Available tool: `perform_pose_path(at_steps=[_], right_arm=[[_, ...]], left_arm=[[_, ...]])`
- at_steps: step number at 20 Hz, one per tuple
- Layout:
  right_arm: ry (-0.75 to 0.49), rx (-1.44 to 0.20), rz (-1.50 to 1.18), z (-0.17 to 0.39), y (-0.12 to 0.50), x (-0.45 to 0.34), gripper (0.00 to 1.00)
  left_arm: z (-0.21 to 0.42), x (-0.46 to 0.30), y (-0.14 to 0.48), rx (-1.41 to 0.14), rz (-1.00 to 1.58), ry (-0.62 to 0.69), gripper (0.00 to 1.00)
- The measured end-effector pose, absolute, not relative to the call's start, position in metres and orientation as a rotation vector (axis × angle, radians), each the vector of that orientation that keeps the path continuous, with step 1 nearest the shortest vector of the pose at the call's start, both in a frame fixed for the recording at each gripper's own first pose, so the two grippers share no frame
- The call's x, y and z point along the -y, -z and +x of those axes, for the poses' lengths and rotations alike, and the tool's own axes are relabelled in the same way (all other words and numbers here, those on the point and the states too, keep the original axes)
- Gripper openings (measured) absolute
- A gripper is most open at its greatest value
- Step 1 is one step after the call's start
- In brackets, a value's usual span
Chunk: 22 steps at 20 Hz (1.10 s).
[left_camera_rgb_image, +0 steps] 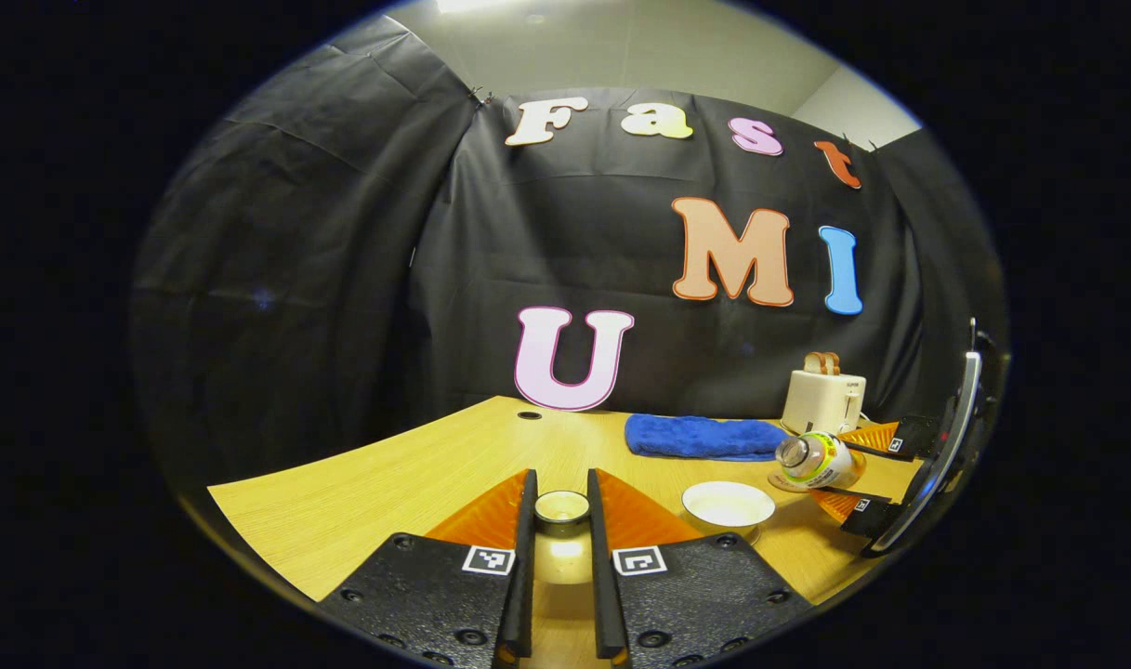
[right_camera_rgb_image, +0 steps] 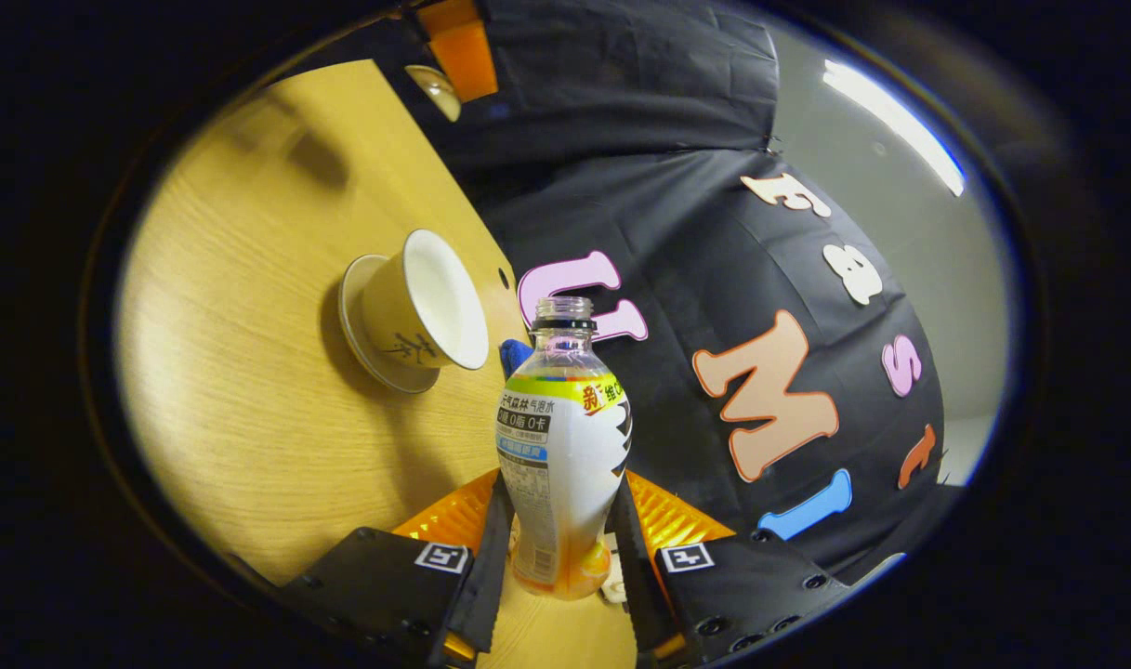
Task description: Open the teacup lid with one hand, grasp the water bottle and pour water into the teacup with the other hand; after pouring, place the water bottle on the coaster and then close the teacup lid.
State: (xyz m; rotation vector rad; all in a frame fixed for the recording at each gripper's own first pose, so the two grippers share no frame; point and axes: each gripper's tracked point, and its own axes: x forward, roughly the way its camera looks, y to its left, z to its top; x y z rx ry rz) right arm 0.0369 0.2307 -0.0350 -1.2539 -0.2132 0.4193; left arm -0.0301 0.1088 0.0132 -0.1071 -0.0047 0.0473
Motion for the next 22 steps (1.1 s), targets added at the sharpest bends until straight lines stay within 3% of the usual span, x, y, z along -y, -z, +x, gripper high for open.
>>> perform_pose_path(at_steps=[22], right_arm=[[-0.404, 0.384, -1.742, 0.037, 0.022, -0.25, 0.6]], left_arm=[[-0.036, -0.124, -0.008, 0.024, -0.141, -0.061, 0.23]])
